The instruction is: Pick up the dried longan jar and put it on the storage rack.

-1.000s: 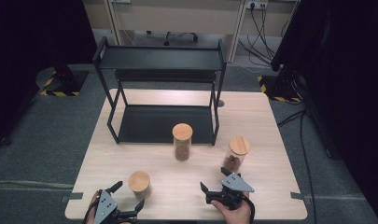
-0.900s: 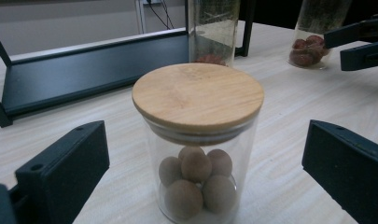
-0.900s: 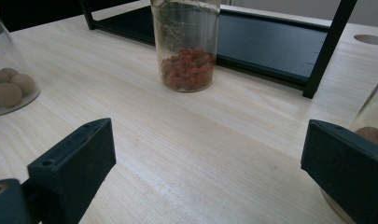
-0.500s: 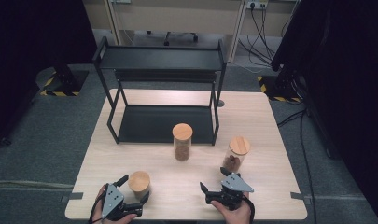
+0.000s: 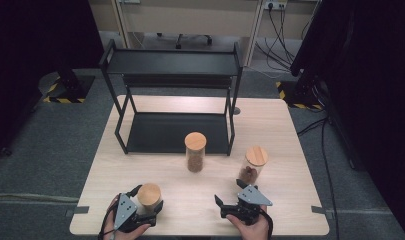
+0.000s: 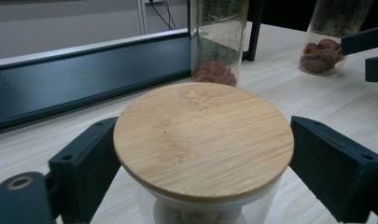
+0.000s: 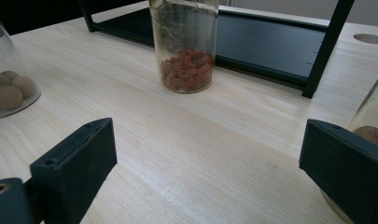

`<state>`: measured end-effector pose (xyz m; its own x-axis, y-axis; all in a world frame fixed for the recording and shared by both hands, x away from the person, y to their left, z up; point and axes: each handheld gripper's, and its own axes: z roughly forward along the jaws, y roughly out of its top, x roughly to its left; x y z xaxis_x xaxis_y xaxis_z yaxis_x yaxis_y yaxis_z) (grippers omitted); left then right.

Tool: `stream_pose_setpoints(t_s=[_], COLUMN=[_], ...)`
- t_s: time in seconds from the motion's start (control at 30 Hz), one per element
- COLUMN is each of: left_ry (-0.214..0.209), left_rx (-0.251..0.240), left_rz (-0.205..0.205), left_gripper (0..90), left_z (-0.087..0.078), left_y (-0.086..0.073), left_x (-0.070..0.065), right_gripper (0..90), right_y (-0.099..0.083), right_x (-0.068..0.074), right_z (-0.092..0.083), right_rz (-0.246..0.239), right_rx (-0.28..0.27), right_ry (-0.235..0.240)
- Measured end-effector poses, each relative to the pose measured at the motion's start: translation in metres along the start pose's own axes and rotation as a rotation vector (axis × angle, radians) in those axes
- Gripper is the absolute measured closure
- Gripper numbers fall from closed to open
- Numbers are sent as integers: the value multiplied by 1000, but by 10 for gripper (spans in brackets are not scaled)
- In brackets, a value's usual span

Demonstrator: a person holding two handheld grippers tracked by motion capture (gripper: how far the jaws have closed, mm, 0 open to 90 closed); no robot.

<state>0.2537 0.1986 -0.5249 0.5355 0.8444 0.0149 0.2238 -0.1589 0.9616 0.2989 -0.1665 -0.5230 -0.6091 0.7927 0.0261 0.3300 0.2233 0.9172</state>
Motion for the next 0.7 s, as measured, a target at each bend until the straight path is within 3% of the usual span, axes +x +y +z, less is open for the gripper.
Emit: stream_pose_setpoints(t_s=[0.33, 0.7], left_ry=[12, 20], left_rx=[-5, -12], left_rz=[4, -11], left_gripper=[227, 241], left_z=[1, 1], left_y=[-1, -2], left_x=[1, 1], right_gripper=[46, 46], right_y=[0, 0], right_x=[0, -1], right_z=[0, 0], right_rz=[4, 5], right_rx=[0, 3], right_ry=[1, 6])
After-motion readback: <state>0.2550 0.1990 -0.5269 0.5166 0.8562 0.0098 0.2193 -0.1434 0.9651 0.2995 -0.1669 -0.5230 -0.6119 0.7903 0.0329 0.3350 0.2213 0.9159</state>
